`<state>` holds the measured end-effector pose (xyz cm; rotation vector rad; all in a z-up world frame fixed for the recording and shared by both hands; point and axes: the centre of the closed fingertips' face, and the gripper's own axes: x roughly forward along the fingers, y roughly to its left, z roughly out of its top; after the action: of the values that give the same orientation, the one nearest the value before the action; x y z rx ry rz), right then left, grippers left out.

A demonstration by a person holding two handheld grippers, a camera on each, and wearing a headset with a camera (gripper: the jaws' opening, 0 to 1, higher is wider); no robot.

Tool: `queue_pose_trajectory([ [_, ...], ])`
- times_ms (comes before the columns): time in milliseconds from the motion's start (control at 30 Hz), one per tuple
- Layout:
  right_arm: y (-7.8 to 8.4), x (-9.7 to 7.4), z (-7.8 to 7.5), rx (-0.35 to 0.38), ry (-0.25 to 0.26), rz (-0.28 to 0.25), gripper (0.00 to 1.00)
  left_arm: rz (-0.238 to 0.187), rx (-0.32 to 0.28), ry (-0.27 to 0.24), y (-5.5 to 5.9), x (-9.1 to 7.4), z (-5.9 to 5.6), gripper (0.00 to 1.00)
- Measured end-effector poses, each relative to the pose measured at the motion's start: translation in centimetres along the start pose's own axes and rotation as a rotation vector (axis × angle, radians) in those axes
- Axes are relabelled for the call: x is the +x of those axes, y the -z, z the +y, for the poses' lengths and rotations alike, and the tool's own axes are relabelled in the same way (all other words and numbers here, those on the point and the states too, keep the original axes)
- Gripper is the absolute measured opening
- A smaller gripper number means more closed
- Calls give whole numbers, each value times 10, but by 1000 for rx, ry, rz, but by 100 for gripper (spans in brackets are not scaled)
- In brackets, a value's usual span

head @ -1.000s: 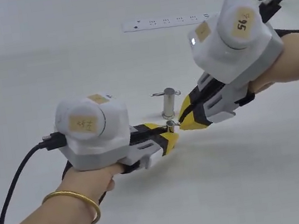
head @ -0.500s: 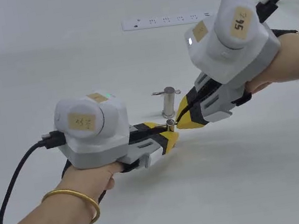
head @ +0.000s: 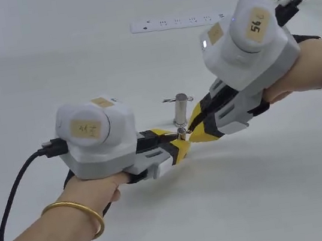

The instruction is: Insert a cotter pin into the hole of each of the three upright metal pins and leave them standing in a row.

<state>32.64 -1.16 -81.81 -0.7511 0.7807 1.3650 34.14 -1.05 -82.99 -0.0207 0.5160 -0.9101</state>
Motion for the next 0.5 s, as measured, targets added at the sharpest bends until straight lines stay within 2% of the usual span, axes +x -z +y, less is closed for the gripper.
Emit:
queue_pose_trajectory([
  [100,0,-1,0,14,4,-6,13,-2,1,3,-1,0,-1,14],
  [133,-1,-4,-3,46,19,-23,17,0,8,8,-2,-1,-2,15],
  [267,-4,-9,-3,81,24,-59,20,7,19,9,-2,-2,-2,16],
  [500,-4,-21,-2,142,53,-106,29,11,81,5,-7,-11,0,18],
])
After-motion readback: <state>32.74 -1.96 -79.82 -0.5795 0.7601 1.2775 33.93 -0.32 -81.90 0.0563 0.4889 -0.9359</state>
